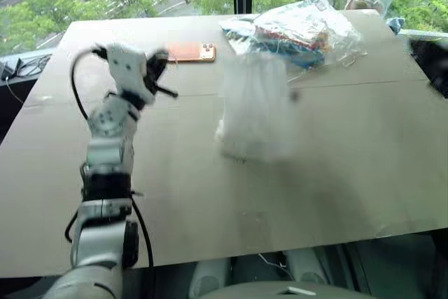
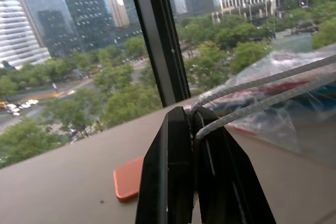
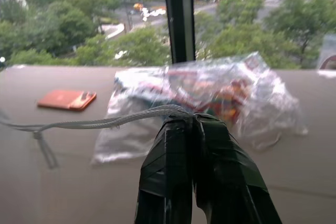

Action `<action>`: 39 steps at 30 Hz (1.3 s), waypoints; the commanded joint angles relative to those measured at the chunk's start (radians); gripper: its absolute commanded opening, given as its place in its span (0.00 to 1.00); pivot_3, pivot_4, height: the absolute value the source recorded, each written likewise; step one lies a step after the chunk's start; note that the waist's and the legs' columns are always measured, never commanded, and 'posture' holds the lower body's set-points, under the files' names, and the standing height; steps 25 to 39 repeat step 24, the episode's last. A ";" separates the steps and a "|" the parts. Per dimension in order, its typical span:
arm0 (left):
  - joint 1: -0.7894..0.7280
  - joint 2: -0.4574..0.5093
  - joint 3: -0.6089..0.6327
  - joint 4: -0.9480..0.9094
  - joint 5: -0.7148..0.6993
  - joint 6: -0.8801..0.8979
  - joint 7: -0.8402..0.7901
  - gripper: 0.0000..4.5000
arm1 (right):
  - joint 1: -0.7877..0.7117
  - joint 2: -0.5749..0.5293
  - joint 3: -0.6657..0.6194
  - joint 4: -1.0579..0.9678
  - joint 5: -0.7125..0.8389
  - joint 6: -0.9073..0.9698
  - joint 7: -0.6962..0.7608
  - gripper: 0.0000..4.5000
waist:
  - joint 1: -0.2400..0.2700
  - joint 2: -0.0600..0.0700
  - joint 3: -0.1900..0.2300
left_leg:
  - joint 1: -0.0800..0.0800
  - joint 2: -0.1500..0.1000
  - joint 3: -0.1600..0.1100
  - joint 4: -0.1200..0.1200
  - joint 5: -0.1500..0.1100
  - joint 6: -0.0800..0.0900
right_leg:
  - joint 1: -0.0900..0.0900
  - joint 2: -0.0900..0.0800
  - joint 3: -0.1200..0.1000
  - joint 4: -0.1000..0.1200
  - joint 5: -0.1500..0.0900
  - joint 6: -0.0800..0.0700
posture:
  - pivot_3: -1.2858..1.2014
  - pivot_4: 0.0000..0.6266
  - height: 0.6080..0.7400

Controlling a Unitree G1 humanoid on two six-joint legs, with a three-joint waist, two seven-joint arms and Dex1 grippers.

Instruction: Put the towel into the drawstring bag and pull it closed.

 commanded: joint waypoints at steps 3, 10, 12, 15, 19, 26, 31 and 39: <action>0.224 0.047 -0.020 -0.266 -0.108 0.190 -0.126 0.01 | 0.250 0.031 0.101 -0.292 -0.056 -0.066 0.048 0.00 | 0.002 0.000 0.000 | 0.002 0.000 -0.001 0.003 0.000 0.000 | 0.000 0.001 0.000 0.006 0.000 0.000 | 0.52 0.24 1.00; 0.395 0.140 0.071 -0.328 -0.202 0.284 -0.250 0.53 | 0.520 0.015 0.216 -0.337 -0.351 -0.296 0.158 0.65 | 0.018 0.000 0.001 | 0.025 0.003 -0.001 0.006 0.000 0.000 | 0.025 0.002 -0.003 0.001 -0.006 0.000 | 0.52 0.24 1.00; 0.428 0.161 0.099 -0.348 -0.223 0.306 -0.269 0.74 | 0.568 0.023 0.196 -0.352 -0.381 -0.343 0.183 0.88 | 0.021 0.000 0.001 | 0.025 0.005 -0.001 0.006 0.000 0.000 | 0.026 0.003 -0.005 -0.001 -0.006 0.000 | 0.52 0.24 1.00; 0.501 0.179 0.158 -0.392 -0.275 0.354 -0.286 0.75 | 0.625 0.052 0.157 -0.360 -0.418 -0.410 0.196 0.98 | 0.022 0.000 0.001 | 0.024 0.005 -0.001 0.006 0.000 0.000 | 0.026 0.002 -0.004 -0.002 -0.006 0.000 | 0.52 0.24 1.00; 0.560 0.167 0.216 -0.452 -0.317 0.405 -0.252 0.75 | 0.644 0.101 0.135 -0.337 -0.475 -0.469 0.177 0.98 | 0.025 0.000 0.001 | 0.021 0.004 -0.003 0.004 -0.001 -0.001 | 0.025 0.002 -0.006 -0.006 -0.005 0.000 | 0.52 0.24 1.00; 0.572 0.141 0.249 -0.497 -0.340 0.435 -0.198 0.75 | 0.606 0.139 0.146 -0.302 -0.502 -0.492 0.166 0.98 | 0.030 0.000 0.001 | 0.021 0.004 -0.004 0.004 -0.001 -0.001 | 0.026 0.001 -0.008 -0.008 -0.006 0.000 | 0.52 0.24 1.00; 0.572 0.141 0.249 -0.497 -0.340 0.435 -0.198 0.75 | 0.606 0.139 0.146 -0.302 -0.502 -0.492 0.166 0.98 | 0.030 0.000 0.001 | 0.021 0.004 -0.004 0.004 -0.001 -0.001 | 0.026 0.001 -0.008 -0.008 -0.006 0.000 | 0.52 0.24 1.00; 0.572 0.141 0.249 -0.497 -0.340 0.435 -0.198 0.75 | 0.606 0.139 0.146 -0.302 -0.502 -0.492 0.166 0.98 | 0.030 0.000 0.001 | 0.021 0.004 -0.004 0.004 -0.001 -0.001 | 0.026 0.001 -0.008 -0.008 -0.006 0.000 | 0.52 0.24 1.00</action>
